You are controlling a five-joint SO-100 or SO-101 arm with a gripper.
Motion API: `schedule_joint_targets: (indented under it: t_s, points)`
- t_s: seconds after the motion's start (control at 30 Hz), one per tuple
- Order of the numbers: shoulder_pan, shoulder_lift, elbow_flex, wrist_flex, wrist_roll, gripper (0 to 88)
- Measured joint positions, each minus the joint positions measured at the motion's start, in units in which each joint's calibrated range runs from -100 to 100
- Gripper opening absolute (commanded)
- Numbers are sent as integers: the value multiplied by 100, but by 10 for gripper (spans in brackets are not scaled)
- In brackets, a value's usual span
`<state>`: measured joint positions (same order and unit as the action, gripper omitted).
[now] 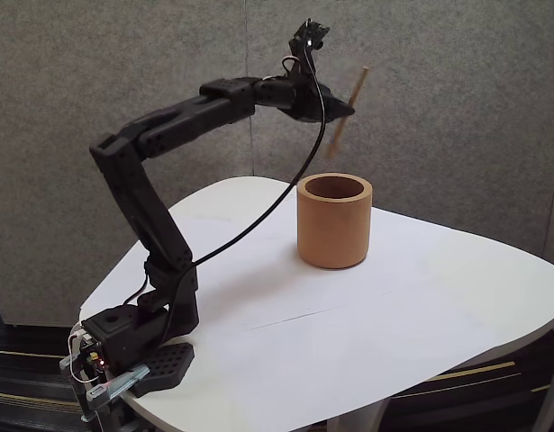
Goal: Grab the pen and put it in the pen holder.
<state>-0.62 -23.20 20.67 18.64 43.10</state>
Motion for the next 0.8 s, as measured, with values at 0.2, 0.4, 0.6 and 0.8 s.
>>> schedule_joint_targets:
  t_s: [0.2, 0.4, 0.6, 0.8]
  points:
    - [-220, -119, 1191, -1263, 34, 5]
    - [-169, -127, 1507, -2186, 337, 5]
    - [-169, -127, 1507, -2500, 371, 5]
    - [-169, -127, 2130, -2500, 606, 5]
